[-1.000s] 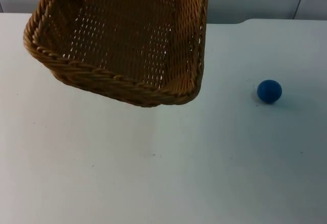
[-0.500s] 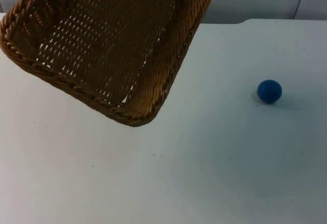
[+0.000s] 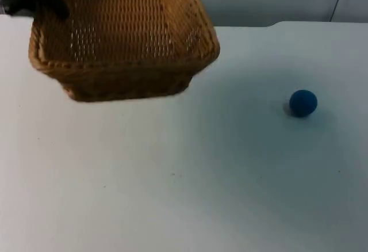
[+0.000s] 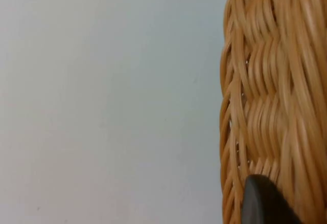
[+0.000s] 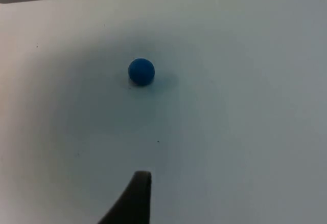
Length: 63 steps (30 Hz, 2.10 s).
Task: Pick up the basket with the left hand and place the ball into the basket with the right hand.
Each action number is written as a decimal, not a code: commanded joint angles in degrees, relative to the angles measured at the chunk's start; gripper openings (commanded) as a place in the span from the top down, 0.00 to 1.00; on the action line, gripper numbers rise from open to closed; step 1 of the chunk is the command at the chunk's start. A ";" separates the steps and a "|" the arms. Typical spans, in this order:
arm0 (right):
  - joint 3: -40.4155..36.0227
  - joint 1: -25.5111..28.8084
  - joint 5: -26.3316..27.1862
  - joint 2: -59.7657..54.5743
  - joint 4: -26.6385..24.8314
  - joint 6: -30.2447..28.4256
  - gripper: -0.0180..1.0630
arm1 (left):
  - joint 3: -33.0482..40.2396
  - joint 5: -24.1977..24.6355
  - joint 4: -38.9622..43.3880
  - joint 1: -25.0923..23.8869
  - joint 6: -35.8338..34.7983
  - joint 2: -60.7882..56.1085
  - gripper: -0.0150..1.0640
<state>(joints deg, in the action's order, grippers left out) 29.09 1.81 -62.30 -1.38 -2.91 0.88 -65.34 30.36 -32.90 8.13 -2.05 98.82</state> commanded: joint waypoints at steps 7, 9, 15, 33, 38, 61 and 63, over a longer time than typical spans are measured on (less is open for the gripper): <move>0.01 0.40 0.58 -0.03 0.07 -0.06 0.02 | 6.19 -4.96 -2.77 1.34 5.77 -0.25 0.99; 0.62 0.40 0.44 -0.72 0.18 0.21 0.02 | 6.19 -5.38 -2.91 1.75 6.17 -0.25 0.99; 4.49 0.40 1.00 -7.27 2.52 0.71 0.02 | 6.19 -5.54 -4.81 2.30 9.33 -0.37 0.99; 21.96 -1.33 25.26 -55.71 6.46 3.19 0.02 | 6.19 -4.12 -20.77 2.30 21.54 -0.37 0.99; 26.87 -4.83 29.70 -69.98 7.13 3.19 0.02 | 6.07 -4.11 -20.67 2.30 21.54 -0.37 0.99; 47.70 -14.38 32.64 -112.91 10.08 10.72 0.02 | 1.88 -3.60 -18.94 2.30 21.54 1.27 0.99; 47.70 -14.67 32.64 -113.77 10.08 10.72 0.02 | 1.88 -3.60 -18.94 2.30 21.54 1.27 0.99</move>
<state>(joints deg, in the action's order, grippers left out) 76.33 -12.32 -30.19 -114.64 7.46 11.59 -62.78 26.63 -51.01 9.99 19.54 100.78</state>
